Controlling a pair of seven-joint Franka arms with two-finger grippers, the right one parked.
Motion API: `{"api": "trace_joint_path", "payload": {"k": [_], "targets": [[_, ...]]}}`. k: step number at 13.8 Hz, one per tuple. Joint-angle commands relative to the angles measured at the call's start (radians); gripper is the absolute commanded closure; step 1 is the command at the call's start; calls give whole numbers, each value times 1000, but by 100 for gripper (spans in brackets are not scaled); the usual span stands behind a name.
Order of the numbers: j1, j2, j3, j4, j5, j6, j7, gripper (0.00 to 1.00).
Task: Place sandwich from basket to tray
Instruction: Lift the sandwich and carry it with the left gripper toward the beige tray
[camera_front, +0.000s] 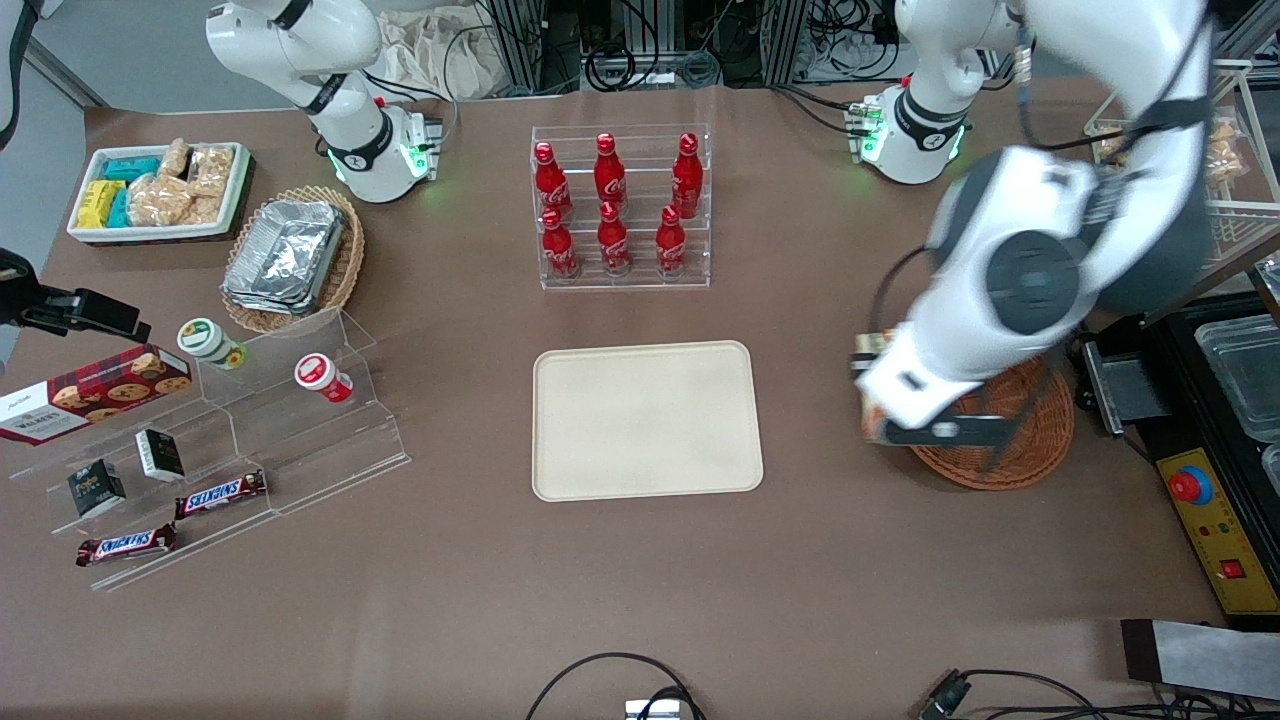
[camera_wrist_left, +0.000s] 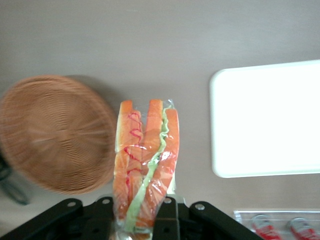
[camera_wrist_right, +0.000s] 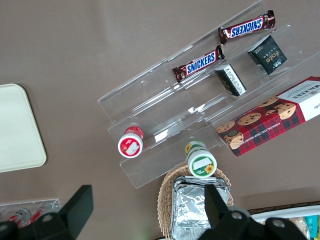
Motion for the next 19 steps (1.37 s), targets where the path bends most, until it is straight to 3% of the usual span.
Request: {"api": "trace_joint_path", "payload": {"k": [1,4,11,18,19], "targets": [[-147,184,14,161,14,14,-122,100],[-218,238,14,77,16,173,-179,100],[-212,332,17,-107,14,555,-199,100],[-201,323,18,-110,11,451,-287,100],[-199,323,18,-109,11,430,-287,83]]}}
